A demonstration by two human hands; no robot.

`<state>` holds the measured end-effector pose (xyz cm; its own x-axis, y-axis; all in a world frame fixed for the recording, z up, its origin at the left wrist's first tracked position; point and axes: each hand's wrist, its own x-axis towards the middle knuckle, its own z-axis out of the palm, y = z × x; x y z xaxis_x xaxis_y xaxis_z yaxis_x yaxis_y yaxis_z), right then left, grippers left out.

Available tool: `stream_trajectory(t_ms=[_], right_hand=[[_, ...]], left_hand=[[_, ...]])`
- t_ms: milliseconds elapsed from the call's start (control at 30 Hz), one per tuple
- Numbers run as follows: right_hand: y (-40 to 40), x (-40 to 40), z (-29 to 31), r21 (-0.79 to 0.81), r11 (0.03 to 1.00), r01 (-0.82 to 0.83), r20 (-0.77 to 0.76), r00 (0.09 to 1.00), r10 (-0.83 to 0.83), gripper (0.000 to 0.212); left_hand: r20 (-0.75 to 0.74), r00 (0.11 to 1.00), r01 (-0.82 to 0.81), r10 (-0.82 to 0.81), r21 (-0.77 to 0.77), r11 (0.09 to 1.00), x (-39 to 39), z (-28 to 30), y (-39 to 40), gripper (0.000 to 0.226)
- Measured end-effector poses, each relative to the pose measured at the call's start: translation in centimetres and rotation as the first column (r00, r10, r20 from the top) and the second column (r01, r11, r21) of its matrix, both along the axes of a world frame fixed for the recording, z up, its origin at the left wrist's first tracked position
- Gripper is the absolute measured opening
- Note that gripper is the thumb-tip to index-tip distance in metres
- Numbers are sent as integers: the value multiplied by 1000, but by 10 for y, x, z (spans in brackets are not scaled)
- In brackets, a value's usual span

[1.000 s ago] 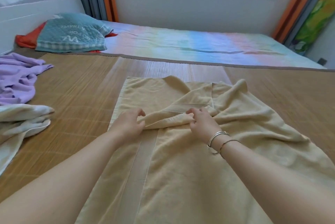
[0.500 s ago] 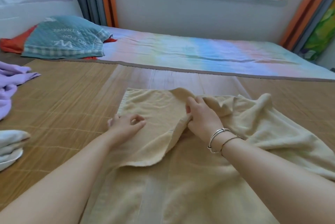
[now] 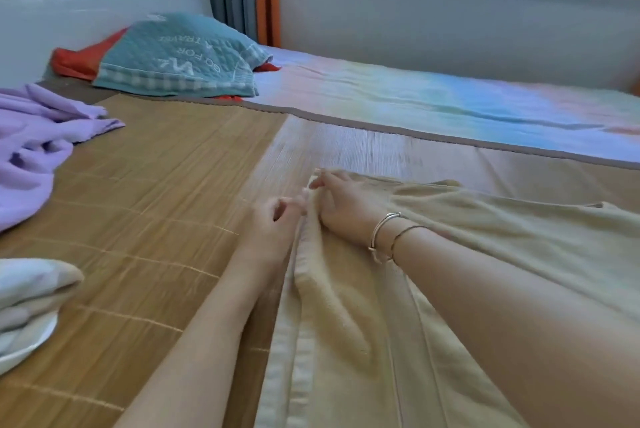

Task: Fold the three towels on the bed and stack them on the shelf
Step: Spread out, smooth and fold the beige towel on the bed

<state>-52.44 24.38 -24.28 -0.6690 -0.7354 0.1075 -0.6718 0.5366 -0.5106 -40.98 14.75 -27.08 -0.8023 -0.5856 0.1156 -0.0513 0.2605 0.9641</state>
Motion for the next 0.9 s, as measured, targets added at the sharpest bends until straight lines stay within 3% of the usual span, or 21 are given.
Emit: stream_trajectory(t_ms=[67,133,300,433,567,667,733,900], right_hand=[[-5,-2,-7,-133,989,67,62,996,-59,43],[-4,-10,-6,-208,967,145,52,989,-137,39],[-3,-26,-2,35,970,242,-71,968,-240,38],[-10,-32,0,45,957,286,-27,958,-285,44],[-26,-39,10,87,934,348,-49,937,-345,36],[-31,-43,15,191,907,374,-119,926,-357,20],[-33,-45,14,215,904,371,-74,929,-363,11],[-37,-51,5,26,921,389,42,920,-390,18]], left_hand=[[92,994,-29,50,-220,975,-7,-2,2,33],[125,989,-38,76,-283,958,-8,0,6,25],[192,978,-20,83,-311,950,-5,5,5,21],[263,960,1,101,-362,932,-7,6,9,27],[334,925,39,180,-555,831,-5,3,3,40],[391,914,115,110,-508,854,-4,6,0,43],[394,915,129,89,-494,860,-4,7,-1,39],[348,935,98,63,-426,899,-5,7,-5,29]])
